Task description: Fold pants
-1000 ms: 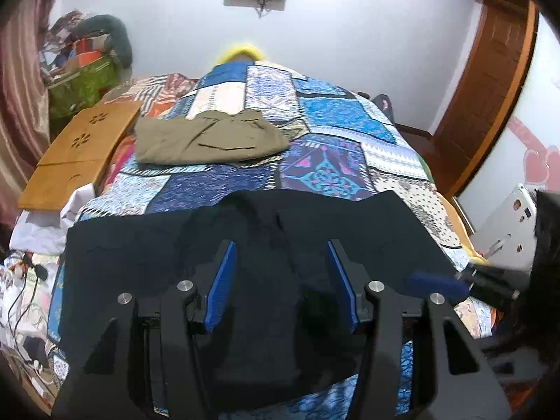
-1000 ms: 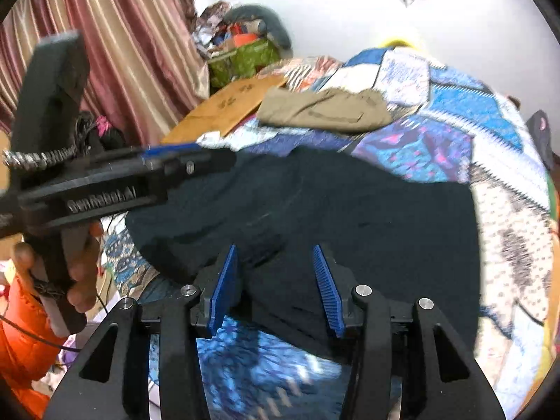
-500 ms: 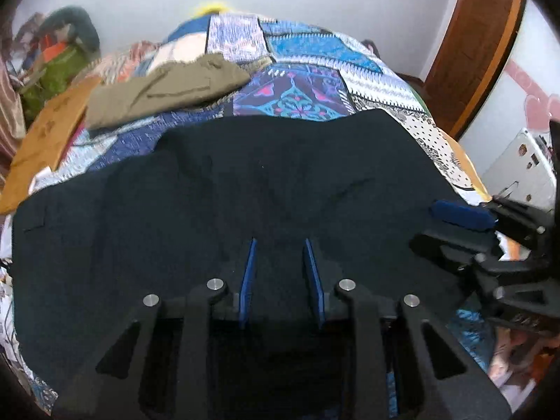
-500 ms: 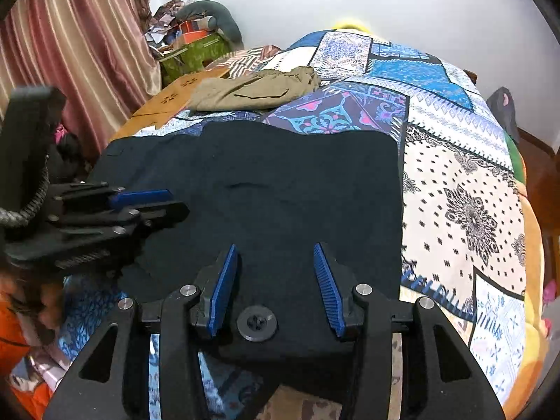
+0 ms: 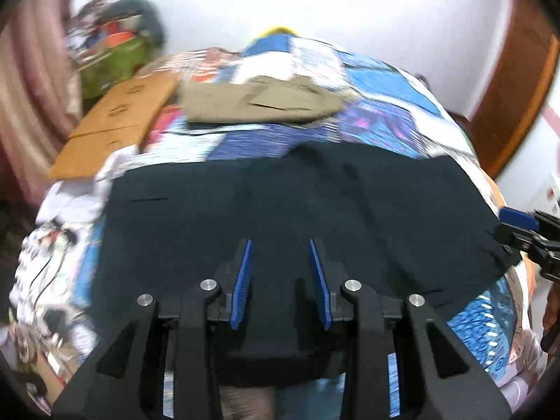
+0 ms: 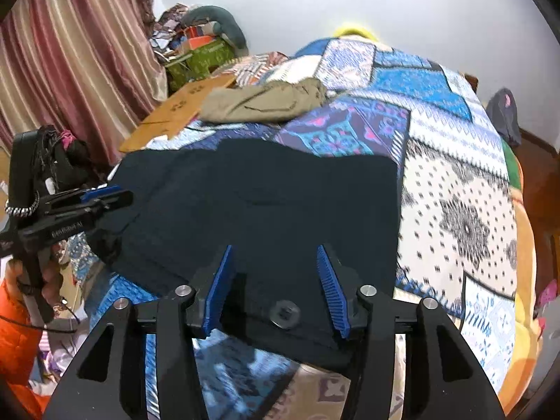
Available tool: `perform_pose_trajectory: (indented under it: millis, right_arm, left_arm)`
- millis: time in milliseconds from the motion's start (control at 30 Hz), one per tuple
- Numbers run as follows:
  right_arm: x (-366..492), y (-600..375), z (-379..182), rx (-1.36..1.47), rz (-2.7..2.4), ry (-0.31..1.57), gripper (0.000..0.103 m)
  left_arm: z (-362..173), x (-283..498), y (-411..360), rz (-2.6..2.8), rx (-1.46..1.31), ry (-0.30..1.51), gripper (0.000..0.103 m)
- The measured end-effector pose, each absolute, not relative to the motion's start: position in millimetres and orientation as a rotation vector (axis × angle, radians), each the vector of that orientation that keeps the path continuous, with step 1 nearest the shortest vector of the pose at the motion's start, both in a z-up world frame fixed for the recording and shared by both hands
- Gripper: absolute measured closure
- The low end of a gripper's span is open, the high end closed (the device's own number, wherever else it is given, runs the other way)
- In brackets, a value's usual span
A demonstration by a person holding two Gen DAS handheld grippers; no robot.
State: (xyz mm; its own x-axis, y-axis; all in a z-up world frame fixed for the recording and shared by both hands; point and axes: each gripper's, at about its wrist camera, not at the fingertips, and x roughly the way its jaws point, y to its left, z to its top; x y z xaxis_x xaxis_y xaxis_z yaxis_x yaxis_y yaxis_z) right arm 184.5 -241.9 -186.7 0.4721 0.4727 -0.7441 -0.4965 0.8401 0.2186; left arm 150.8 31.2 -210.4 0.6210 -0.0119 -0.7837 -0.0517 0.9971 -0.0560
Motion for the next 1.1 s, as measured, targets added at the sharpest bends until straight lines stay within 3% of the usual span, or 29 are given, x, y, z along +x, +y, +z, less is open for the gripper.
perform_pose_trajectory:
  millis: [167, 433, 567, 767, 1100]
  right_arm:
    - [185, -213, -175, -0.060, 0.645, 0.852, 0.054]
    - [185, -158, -181, -0.136, 0.724, 0.845, 0.053]
    - [184, -144, -195, -0.163, 0.729, 0.875, 0.053]
    - [178, -134, -223, -0.224, 0.706, 0.934, 0.052]
    - [177, -135, -224, -0.222, 0.724, 0.945, 0.050]
  left_arm:
    - [-210, 122, 101, 0.128, -0.218, 0.909, 0.059]
    - [-241, 88, 153, 0.190, -0.370, 0.975, 0.058]
    - [-255, 71, 157, 0.132, -0.479, 0.982, 0.041]
    - [-280, 73, 163, 0.085, -0.660, 1.006, 0.039]
    - [-287, 94, 175, 0.088, -0.739, 0.945, 0.039]
